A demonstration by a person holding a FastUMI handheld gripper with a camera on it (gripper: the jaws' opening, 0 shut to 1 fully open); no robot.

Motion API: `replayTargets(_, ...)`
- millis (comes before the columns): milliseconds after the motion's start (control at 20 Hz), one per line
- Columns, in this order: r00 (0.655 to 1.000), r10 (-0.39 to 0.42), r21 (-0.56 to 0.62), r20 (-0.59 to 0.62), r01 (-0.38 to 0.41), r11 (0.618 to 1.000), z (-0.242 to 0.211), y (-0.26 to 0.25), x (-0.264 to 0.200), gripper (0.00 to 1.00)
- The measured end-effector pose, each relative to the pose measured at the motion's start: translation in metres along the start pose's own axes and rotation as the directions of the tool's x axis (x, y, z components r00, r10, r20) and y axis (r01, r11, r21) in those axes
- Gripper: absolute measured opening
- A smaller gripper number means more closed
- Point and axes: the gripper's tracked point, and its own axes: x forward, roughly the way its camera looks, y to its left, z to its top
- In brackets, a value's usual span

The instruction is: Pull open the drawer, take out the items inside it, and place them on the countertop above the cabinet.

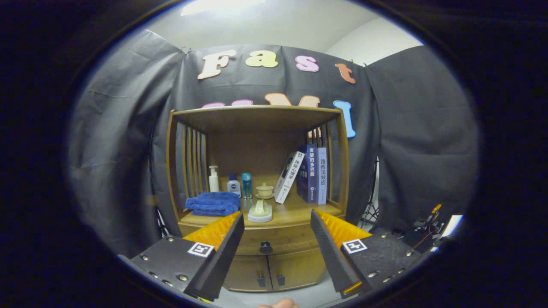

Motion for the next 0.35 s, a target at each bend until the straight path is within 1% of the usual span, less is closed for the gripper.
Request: replayTargets(350, 1.0, -0.011, -0.033, -0.015, 0.011, 0.999, -0.0018, -0.0048, -0.0126, 0.94)
